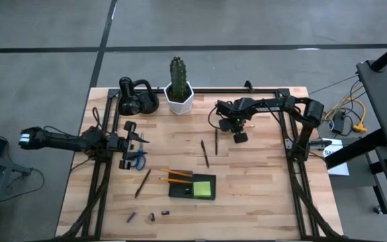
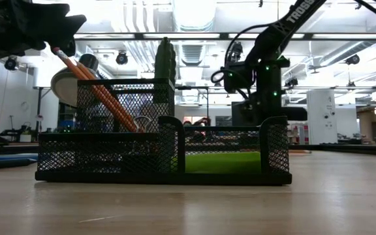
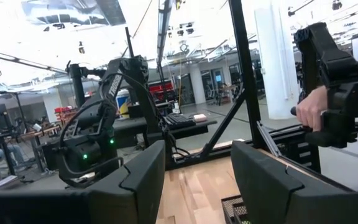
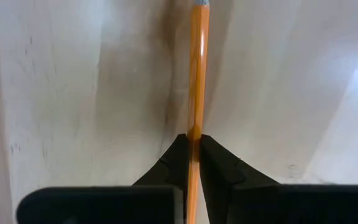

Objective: Pick and place office supplies into organizer
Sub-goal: Put the yellow pencil into the desk organizer

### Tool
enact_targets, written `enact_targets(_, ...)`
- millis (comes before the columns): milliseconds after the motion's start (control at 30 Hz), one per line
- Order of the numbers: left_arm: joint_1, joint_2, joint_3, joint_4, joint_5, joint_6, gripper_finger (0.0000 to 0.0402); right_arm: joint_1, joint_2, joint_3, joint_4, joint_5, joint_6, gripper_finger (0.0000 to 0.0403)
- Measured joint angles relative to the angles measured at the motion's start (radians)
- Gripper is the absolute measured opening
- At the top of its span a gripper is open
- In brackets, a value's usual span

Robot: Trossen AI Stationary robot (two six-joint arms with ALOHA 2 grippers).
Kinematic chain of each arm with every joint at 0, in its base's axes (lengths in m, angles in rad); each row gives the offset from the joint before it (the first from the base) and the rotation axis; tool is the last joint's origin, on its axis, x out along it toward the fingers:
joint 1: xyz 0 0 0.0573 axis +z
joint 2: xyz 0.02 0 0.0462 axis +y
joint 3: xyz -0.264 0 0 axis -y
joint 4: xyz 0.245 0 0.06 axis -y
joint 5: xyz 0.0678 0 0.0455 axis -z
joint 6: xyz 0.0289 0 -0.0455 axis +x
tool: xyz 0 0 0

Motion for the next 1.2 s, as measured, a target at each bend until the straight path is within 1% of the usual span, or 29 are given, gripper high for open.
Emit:
enact_targets(133, 0.0, 0.002, 0.0, 0.0, 0.0, 0.001, 0.0169, 0.008, -0.001, 0.022, -0.004, -0.011, 0.037, 0.0013)
enact_targets(267, 0.0, 0.0, 0.0, 0.001, 0.0, 0.001, 0.0169, 0.049, -0.002, 0.049, -0.02, -0.057, 0.108, 0.0013)
enact_targets(400, 0.0, 0.001, 0.0, 0.012, 0.0, 0.001, 0.0169, 0.12, -0.016, 0.066, -0.022, -0.062, 0.168, 0.0013)
enact_targets(533, 0.0, 0.001, 0.0, 0.012, 0.0, 0.001, 0.017, 0.207, -0.048, 0.095, -0.022, -0.057, 0.262, 0.0013)
enact_targets(633, 0.0, 0.001, 0.0, 0.012, 0.0, 0.001, 0.0169, 0.278, -0.084, 0.119, -0.017, -0.05, 0.331, 0.0013)
enact_targets(700, 0.0, 0.002, 0.0, 0.012, 0.0, 0.001, 0.0169, 0.326, -0.106, 0.139, -0.014, -0.027, 0.39, 0.0013)
enact_targets(767, 0.0, 0.002, 0.0, 0.012, 0.0, 0.002, 0.0169, 0.375, -0.125, 0.158, -0.011, 0.014, 0.443, 0.0013)
enact_targets(833, 0.0, 0.002, 0.0, 0.011, 0.0, 0.001, 0.017, 0.428, -0.15, 0.172, 0.028, 0.066, 0.489, 0.0013)
enact_targets(933, 0.0, 0.002, 0.0, 0.01, 0.0, 0.001, 0.0169, 0.507, -0.177, 0.177, 0.154, 0.125, 0.532, 0.0013)
enact_targets(967, 0.0, 0.001, 0.0, 0.01, 0.0, 0.001, 0.0169, 0.533, -0.181, 0.176, 0.201, 0.161, 0.539, 0.0013)
enact_targets(1000, 0.0, 0.001, 0.0, 0.011, 0.0, 0.001, 0.017, 0.564, -0.185, 0.175, 0.256, 0.228, 0.549, 0.0013)
enact_targets(1067, 0.0, 0.002, 0.0, 0.011, 0.0, 0.0, 0.0169, 0.623, -0.187, 0.175, 0.361, 0.395, 0.564, 0.0013)
enact_targets(1100, 0.0, 0.002, 0.0, 0.012, 0.0, 0.0, 0.0169, 0.65, -0.187, 0.176, 0.396, 0.457, 0.561, 0.0013)
enact_targets(1167, 0.0, 0.001, 0.0, 0.011, 0.0, 0.0, 0.0169, 0.695, -0.187, 0.185, 0.467, 0.561, 0.587, 0.0013)
enact_targets(1200, 0.0, 0.001, 0.0, 0.012, 0.0, 0.0, 0.0169, 0.713, -0.187, 0.188, 0.501, 0.595, 0.617, 0.0013)
